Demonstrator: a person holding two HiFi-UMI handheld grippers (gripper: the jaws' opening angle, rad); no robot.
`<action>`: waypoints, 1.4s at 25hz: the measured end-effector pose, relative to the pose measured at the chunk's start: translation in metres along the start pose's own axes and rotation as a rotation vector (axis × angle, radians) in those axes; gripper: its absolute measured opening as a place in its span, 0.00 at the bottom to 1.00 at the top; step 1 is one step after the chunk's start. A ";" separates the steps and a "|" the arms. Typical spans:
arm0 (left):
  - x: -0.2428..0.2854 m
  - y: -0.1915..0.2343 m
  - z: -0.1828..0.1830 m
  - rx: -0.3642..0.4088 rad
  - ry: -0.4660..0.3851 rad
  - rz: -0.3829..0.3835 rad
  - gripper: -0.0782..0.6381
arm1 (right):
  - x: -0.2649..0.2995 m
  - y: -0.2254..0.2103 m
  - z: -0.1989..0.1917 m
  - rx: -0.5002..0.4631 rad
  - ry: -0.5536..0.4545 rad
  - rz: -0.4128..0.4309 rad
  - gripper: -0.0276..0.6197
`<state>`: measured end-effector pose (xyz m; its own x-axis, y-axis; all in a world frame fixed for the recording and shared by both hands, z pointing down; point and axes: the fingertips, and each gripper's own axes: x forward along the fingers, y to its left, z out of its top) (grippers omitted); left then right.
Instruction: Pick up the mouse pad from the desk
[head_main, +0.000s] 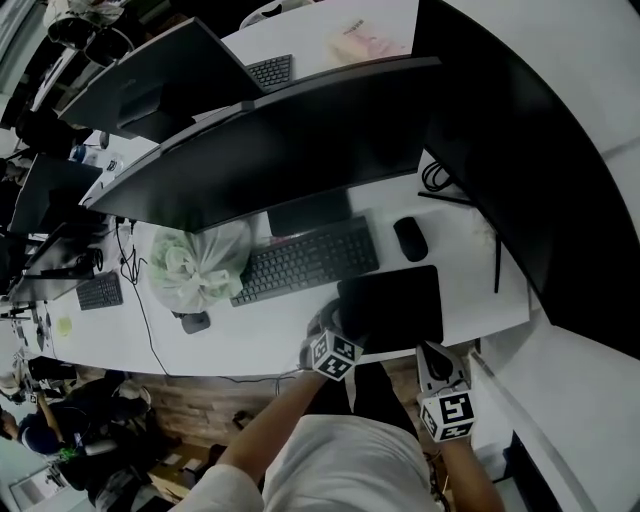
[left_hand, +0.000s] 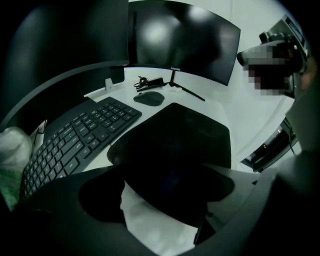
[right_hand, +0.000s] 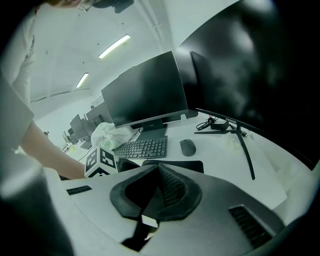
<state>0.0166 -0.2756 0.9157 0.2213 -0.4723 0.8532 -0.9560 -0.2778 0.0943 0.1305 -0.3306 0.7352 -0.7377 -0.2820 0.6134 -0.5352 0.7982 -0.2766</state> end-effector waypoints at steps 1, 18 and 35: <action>-0.001 -0.003 0.000 0.004 -0.003 -0.003 0.72 | 0.000 0.001 0.000 -0.003 0.000 0.003 0.06; -0.016 -0.016 0.011 0.018 -0.028 -0.041 0.17 | -0.013 0.000 0.006 -0.043 -0.019 -0.007 0.06; -0.100 -0.032 0.042 0.027 -0.145 -0.145 0.17 | -0.047 0.021 0.044 -0.098 -0.100 -0.013 0.06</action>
<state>0.0330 -0.2544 0.8064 0.3835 -0.5408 0.7487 -0.9071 -0.3730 0.1951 0.1357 -0.3239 0.6680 -0.7708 -0.3404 0.5385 -0.5059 0.8408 -0.1925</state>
